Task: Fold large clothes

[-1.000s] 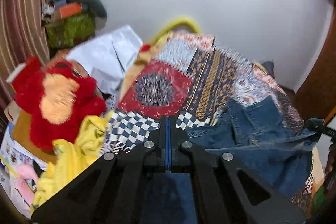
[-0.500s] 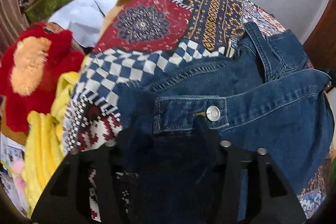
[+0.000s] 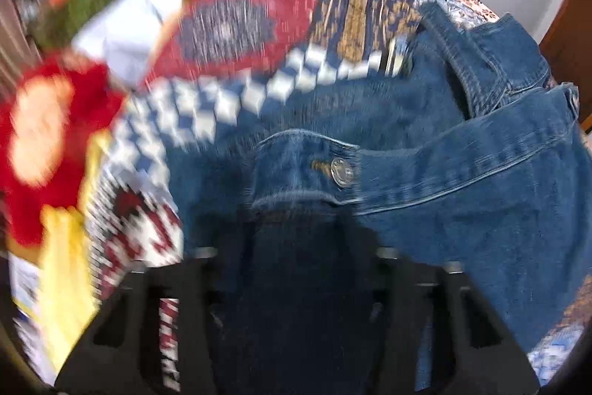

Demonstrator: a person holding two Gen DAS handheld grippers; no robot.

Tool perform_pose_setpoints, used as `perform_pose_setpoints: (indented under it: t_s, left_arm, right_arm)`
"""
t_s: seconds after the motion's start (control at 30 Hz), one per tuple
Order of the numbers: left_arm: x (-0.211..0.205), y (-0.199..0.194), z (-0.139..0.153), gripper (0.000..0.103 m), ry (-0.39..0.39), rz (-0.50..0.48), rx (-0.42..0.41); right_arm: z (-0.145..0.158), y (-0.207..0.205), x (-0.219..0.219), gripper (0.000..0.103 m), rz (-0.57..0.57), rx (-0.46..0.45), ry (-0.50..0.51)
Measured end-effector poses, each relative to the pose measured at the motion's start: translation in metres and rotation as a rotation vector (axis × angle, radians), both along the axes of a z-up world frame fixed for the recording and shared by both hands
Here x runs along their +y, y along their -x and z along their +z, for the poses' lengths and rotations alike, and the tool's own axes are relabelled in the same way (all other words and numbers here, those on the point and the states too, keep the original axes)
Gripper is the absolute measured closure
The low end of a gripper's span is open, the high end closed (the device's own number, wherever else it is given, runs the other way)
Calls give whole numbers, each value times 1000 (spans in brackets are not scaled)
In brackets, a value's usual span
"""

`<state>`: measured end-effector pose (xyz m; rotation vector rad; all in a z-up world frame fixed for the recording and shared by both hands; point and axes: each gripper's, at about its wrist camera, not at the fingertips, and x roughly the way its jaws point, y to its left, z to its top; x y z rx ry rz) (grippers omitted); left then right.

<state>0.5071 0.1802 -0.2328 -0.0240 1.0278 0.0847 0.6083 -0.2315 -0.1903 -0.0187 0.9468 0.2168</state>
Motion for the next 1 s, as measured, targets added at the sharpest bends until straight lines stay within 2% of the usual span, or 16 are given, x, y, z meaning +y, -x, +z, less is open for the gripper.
perform_pose_setpoints:
  t_s: [0.03, 0.07, 0.2, 0.33, 0.43, 0.5, 0.57, 0.67, 0.73, 0.8, 0.87, 0.9, 1.0]
  left_arm:
    - [-2, 2, 8, 83, -5, -2, -26]
    - [-5, 5, 21, 87, -24, 3, -70]
    - [-6, 17, 64, 88, -75, -3, -199]
    - [7, 17, 80, 88, -42, 16, -229]
    - [15, 6, 68, 87, -24, 24, -205]
    - [19, -6, 48, 86, -17, 34, -152]
    - [23, -14, 29, 80, -11, 47, -111]
    - [38, -20, 1, 71, 39, 79, -70]
    - [42, -19, -5, 69, 64, 80, -73]
    - [39, -17, -6, 69, 50, 73, -78]
    - [35, -15, -4, 68, 23, 61, -70]
    - [33, -12, -2, 67, 7, 49, -65]
    - [31, -5, 5, 63, -20, 29, -52]
  right_arm:
    - [-3, 2, 9, 88, 26, 13, -14]
    - [-5, 5, 19, 88, 54, 20, -22]
    - [-9, 7, 58, 88, 139, 5, -19]
    - [-9, 3, 98, 88, 204, -9, -25]
    - [-20, -6, 128, 88, 247, -15, 52]
    - [-41, -17, 147, 88, 224, -11, 227]
    - [-56, -25, 150, 88, 210, -6, 296]
    - [-59, -30, 132, 88, 178, -11, 209]
    - [-60, -34, 121, 88, 150, 9, 205]
    - [-63, -37, 112, 88, 121, 27, 225]
    - [-68, -39, 105, 86, 68, 15, 328]
    - [-69, -38, 100, 73, 67, 10, 342]
    - [-67, -35, 91, 72, 81, 27, 314]
